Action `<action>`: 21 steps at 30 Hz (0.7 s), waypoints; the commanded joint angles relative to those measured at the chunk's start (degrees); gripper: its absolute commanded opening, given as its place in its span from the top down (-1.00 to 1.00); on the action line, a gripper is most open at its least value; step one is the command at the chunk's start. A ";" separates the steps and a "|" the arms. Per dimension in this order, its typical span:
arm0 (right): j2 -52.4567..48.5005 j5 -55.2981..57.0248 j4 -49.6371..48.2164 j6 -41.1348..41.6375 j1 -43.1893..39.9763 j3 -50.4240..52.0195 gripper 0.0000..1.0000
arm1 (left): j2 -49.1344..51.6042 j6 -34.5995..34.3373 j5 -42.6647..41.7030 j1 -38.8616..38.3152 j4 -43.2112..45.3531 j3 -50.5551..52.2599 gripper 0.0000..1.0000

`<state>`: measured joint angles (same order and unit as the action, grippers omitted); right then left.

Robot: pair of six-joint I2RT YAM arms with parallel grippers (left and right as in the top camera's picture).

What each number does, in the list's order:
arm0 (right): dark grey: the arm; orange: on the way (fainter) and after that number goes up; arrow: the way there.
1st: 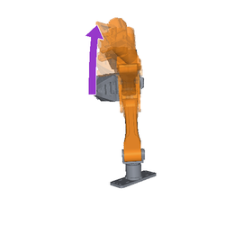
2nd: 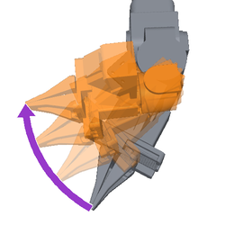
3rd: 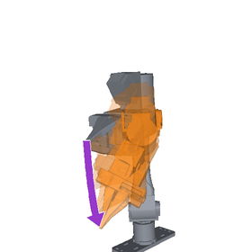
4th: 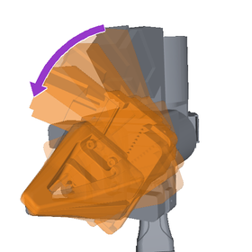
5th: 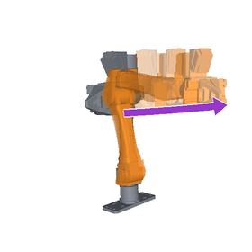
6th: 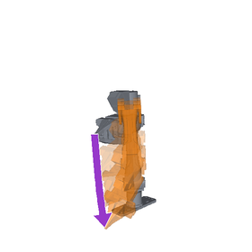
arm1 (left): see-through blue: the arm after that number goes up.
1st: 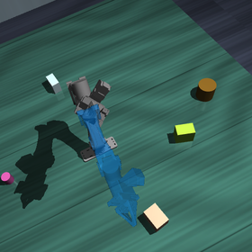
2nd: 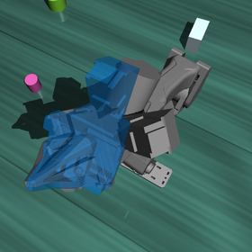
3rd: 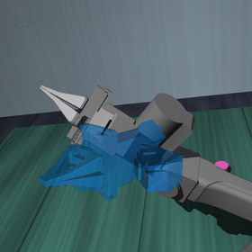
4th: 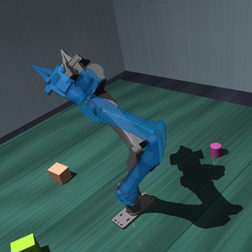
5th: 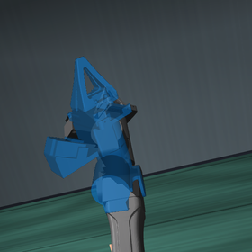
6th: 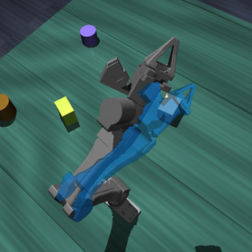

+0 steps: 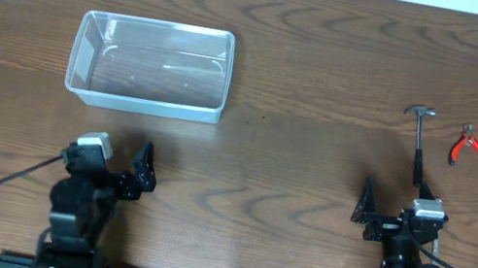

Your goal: Pack container

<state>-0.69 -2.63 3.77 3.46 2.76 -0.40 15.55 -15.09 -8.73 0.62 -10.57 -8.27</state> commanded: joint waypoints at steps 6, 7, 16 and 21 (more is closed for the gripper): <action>0.35 -1.16 -0.74 9.42 0.22 0.09 -0.99 | 19.34 10.71 -1.36 0.44 -23.87 -35.01 -0.96; 0.35 -1.75 -1.79 11.45 0.22 0.09 -0.99 | 22.71 11.87 -1.33 0.44 -28.06 -39.85 -0.96; 0.35 -17.49 -9.16 18.82 0.22 0.09 -0.98 | 42.75 14.82 -1.42 0.42 -43.50 -62.69 -0.96; 0.35 -29.66 -3.04 18.80 0.20 0.09 -0.99 | 46.07 14.27 -4.35 0.44 -43.65 -62.93 -0.96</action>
<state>-0.64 -21.32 -0.84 20.75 2.76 -0.40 60.71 -1.43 -11.18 0.73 -53.95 -70.52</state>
